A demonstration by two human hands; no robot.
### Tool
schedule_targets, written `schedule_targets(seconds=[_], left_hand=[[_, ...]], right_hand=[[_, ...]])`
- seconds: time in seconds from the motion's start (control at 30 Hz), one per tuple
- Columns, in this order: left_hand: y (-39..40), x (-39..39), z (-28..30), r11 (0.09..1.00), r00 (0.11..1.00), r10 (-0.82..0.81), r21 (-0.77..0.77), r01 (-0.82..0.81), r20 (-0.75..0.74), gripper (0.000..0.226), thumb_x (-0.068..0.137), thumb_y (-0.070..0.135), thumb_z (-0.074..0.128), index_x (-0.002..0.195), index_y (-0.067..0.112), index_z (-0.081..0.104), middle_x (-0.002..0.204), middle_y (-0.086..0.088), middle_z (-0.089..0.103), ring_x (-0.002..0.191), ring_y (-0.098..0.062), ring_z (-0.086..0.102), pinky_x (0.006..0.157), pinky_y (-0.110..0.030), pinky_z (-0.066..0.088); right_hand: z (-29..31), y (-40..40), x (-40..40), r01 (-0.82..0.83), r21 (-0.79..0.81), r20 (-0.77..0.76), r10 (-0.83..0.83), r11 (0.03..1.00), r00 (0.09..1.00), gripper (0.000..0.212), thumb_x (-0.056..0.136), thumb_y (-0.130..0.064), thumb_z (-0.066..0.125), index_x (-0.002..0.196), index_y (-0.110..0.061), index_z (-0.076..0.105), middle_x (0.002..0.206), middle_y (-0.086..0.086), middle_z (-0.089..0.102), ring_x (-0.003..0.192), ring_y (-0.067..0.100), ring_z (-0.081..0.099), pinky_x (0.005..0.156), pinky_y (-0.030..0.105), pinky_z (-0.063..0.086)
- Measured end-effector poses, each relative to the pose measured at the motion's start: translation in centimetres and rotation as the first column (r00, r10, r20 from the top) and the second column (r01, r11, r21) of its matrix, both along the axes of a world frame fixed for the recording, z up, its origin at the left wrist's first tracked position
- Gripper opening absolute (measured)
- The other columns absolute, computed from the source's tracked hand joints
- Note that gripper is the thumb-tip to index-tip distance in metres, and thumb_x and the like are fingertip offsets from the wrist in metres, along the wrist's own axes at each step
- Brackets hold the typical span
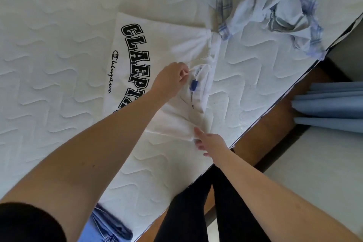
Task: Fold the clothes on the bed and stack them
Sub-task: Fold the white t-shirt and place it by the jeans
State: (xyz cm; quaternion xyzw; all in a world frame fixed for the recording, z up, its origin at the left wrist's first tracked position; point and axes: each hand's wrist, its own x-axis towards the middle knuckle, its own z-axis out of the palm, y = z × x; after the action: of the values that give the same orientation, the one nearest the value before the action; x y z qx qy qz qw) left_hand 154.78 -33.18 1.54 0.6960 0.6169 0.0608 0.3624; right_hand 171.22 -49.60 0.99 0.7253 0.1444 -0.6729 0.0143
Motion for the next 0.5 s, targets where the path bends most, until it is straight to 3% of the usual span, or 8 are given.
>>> schedule_targets(seconds=[0.1, 0.2, 0.33, 0.5], left_hand=[[1.0, 1.4, -0.7, 0.953, 0.961, -0.253, 0.146, 0.267, -0.11, 0.026, 0.092, 0.015, 0.059, 0.118, 0.011, 0.063, 0.113, -0.009, 0.061, 0.101, -0.028, 0.057, 0.09, -0.039, 0.044], [2.3, 2.2, -1.4, 0.922, 0.948, -0.278, 0.233, 0.309, -0.155, 0.031, 0.09, 0.014, 0.061, 0.121, 0.013, 0.062, 0.12, -0.008, 0.059, 0.111, -0.029, 0.055, 0.094, -0.039, 0.042], [5.0, 2.7, -2.6, 0.9, 0.934, -0.277, 0.28, 0.335, -0.226, 0.039, 0.09, 0.02, 0.062, 0.128, 0.013, 0.058, 0.137, -0.009, 0.052, 0.13, -0.029, 0.046, 0.105, -0.041, 0.037], [9.5, 4.4, -2.8, 0.871, 0.917, -0.288, 0.322, 0.371, -0.275, 0.043, 0.096, 0.022, 0.051, 0.137, 0.009, 0.05, 0.143, -0.012, 0.048, 0.133, -0.03, 0.044, 0.11, -0.04, 0.031]], right_hand=[[-0.1, -1.2, -1.0, 0.36, -0.053, -0.175, -0.364, 0.931, 0.915, 0.032, 0.084, -0.044, 0.072, 0.098, -0.016, 0.067, 0.103, 0.001, 0.073, 0.097, 0.015, 0.069, 0.081, 0.03, 0.054], [-0.1, -1.6, -2.2, 0.577, -0.133, -0.26, -0.591, 0.806, 0.764, 0.033, 0.084, -0.028, 0.076, 0.11, -0.012, 0.065, 0.11, 0.004, 0.072, 0.104, 0.018, 0.068, 0.084, 0.029, 0.053], [-0.4, -1.4, -2.6, 0.737, -0.209, -0.225, -0.765, 0.643, 0.604, 0.026, 0.087, -0.018, 0.073, 0.111, -0.011, 0.067, 0.105, 0.004, 0.075, 0.102, 0.019, 0.069, 0.087, 0.03, 0.053], [-0.2, -1.3, -3.0, 0.777, -0.209, -0.207, -0.804, 0.593, 0.558, 0.023, 0.089, -0.017, 0.07, 0.111, -0.012, 0.068, 0.106, 0.005, 0.075, 0.104, 0.022, 0.068, 0.087, 0.03, 0.053]])
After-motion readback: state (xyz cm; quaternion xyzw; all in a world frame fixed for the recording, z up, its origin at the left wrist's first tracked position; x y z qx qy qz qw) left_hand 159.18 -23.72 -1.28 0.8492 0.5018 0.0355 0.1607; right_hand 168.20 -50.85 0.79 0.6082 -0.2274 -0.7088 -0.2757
